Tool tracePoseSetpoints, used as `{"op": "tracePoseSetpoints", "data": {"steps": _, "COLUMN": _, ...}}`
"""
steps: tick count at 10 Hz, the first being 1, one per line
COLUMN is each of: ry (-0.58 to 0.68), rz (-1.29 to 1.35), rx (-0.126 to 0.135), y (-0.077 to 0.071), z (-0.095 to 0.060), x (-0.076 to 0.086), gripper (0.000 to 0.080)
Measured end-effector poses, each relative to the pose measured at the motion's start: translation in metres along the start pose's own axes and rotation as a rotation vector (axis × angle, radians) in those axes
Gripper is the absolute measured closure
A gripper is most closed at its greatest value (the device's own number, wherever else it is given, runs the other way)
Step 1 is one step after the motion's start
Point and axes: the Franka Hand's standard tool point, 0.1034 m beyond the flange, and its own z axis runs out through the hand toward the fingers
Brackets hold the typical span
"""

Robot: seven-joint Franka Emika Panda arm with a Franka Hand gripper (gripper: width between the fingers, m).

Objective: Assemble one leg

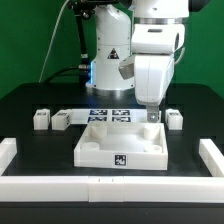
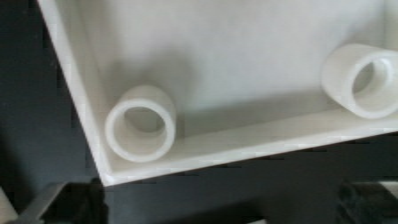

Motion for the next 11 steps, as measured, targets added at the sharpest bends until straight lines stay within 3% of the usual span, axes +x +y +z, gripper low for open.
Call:
{"op": "tracePoseSetpoints", "data": {"steps": 5, "ry": -0.001, "rz": 0.000, "rx": 0.002, "y": -0.001, "z": 0.001, "x": 0.000, "gripper": 0.0150}}
{"op": "tracePoseSetpoints", "data": {"steps": 6, "ry": 0.003, "rz": -0.028, "rx": -0.009, "y": -0.008, "z": 0.006, "x": -0.003, "gripper": 0.0150}}
{"op": "tracePoseSetpoints", "data": {"steps": 8, "ry": -0.001, "rz": -0.076, "rx": -0.010, "y": -0.046, "z": 0.019, "x": -0.018, "gripper": 0.0150}}
{"op": "tracePoseSetpoints", "data": {"steps": 11, "ry": -0.009, "rz": -0.129, "rx": 0.022, "y": -0.075, "z": 0.035, "x": -0.052, "gripper": 0.0150}}
